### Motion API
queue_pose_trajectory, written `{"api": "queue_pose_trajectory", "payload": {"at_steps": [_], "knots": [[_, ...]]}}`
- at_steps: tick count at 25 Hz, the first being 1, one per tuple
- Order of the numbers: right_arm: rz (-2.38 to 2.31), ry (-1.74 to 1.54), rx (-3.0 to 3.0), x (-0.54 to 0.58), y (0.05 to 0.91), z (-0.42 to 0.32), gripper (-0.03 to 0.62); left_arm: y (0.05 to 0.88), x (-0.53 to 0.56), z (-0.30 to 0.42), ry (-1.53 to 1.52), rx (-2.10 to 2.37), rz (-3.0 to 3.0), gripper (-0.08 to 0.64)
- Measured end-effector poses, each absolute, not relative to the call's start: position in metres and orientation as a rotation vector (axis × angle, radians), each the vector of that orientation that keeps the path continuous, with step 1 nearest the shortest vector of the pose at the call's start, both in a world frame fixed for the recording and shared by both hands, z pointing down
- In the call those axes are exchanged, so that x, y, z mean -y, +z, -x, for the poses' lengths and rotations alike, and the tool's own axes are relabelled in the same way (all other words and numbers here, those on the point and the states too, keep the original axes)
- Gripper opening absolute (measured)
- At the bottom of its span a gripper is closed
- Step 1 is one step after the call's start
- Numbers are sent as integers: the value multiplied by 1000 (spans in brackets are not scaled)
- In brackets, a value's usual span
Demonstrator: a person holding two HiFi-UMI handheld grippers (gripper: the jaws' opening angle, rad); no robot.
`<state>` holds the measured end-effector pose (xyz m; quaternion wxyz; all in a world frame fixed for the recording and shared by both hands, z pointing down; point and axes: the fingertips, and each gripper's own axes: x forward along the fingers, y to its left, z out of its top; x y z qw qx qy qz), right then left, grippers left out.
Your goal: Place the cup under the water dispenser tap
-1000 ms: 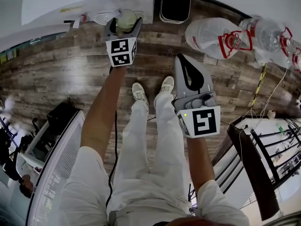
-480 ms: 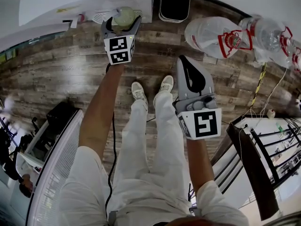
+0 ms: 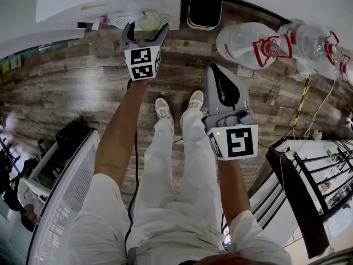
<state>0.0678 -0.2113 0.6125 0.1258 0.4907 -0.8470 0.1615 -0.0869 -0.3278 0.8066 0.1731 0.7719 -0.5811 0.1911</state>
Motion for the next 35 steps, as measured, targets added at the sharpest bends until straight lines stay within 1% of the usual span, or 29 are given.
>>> {"api": "queue_pose_trajectory", "payload": {"at_steps": [10,16,24,27,31,35], "knots": [[-1447,448,2480,192,575,-63,-2,747,296,85,471,1644,-2188,448],[-1478,463,2503,182,543,-55,-2,696,270,88,413,1662,-2183,399],[-1508,412,2490,165,496,-42,-2,618,233,94,403,1672,-2163,310],[-1501,436,2496,157,477,-39,-2,579,221,93,363,1686,-2162,253],[-1490,452,2499,149,450,-36,0,522,204,94,327,1743,-2190,158],[-1506,485,2517,136,413,-37,-2,469,180,93,301,1759,-2208,113]]}}
